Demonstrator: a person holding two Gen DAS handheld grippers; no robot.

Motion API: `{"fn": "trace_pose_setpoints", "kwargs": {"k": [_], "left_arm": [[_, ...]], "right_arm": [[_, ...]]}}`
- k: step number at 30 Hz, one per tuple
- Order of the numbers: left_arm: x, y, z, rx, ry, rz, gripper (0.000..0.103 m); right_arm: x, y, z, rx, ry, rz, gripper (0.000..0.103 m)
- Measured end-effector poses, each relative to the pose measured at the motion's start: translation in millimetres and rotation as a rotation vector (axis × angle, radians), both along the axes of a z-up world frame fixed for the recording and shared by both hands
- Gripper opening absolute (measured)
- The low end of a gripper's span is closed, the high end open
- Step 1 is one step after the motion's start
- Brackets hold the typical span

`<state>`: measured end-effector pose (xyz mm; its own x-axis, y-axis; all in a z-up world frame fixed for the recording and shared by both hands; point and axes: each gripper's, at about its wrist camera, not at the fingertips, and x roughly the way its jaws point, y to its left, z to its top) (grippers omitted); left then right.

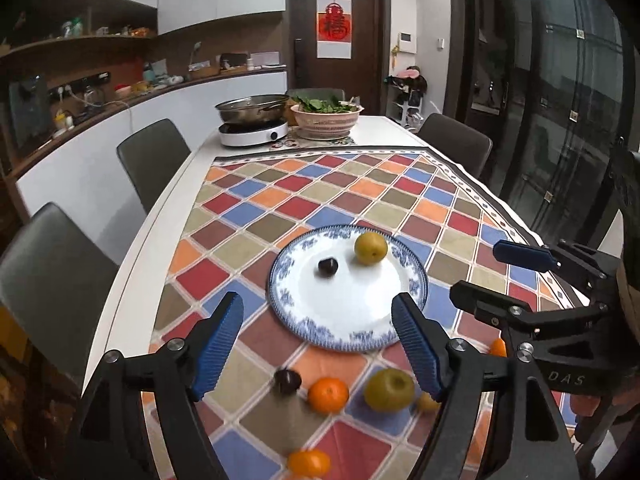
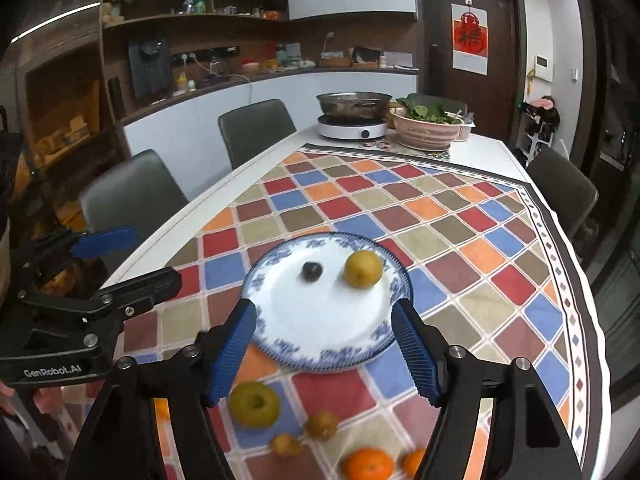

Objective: Organize fruits
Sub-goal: 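Withdraw both open grippers from the plate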

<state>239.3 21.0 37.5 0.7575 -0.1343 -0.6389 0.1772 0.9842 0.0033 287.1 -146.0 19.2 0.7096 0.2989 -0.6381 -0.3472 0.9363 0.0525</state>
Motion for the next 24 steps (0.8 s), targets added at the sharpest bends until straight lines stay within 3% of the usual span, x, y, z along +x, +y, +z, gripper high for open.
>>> {"fn": "trace_pose_setpoints", "kwargs": {"k": [14,24], "left_arm": [[-84,-2,-30,0.015,0.050,0.089,0.076],[-93,-6,-33,0.028,0.051,0.078,0.076]], "right_arm": [[-77,-2,-27,0.014,0.021,0.053,0.071],[-101,-6,-39,0.022,0.050,0.053,0.071]]}}
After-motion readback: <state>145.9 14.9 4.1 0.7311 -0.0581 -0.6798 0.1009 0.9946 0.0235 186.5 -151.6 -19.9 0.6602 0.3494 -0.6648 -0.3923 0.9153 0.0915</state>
